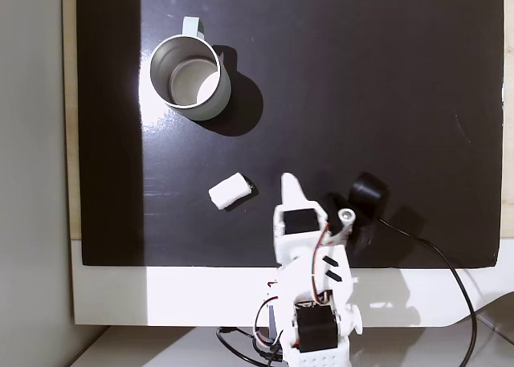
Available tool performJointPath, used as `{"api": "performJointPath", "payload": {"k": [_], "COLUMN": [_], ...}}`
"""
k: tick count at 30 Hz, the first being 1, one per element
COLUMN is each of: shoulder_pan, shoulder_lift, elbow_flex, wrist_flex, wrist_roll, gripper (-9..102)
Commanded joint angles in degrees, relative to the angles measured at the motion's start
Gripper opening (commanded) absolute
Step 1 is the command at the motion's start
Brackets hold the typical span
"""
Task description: Grasp a gauze and put it in the cup.
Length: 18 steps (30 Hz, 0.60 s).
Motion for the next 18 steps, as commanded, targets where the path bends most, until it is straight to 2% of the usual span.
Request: {"api": "performJointPath", "payload": {"k": [1,9,14,18], "shoulder_pan": [-2.8,-10.8,-12.2,-12.8], "shoulder_lift": [-11.5,-30.0,-44.4,-52.8], "elbow_flex": [-14.8,-29.6,-32.9,-33.3], "wrist_flex": [6.0,18.1,22.4,23.2], "wrist_roll": [4.6,18.5,23.2,22.1], "gripper": [11,28,32,33]}}
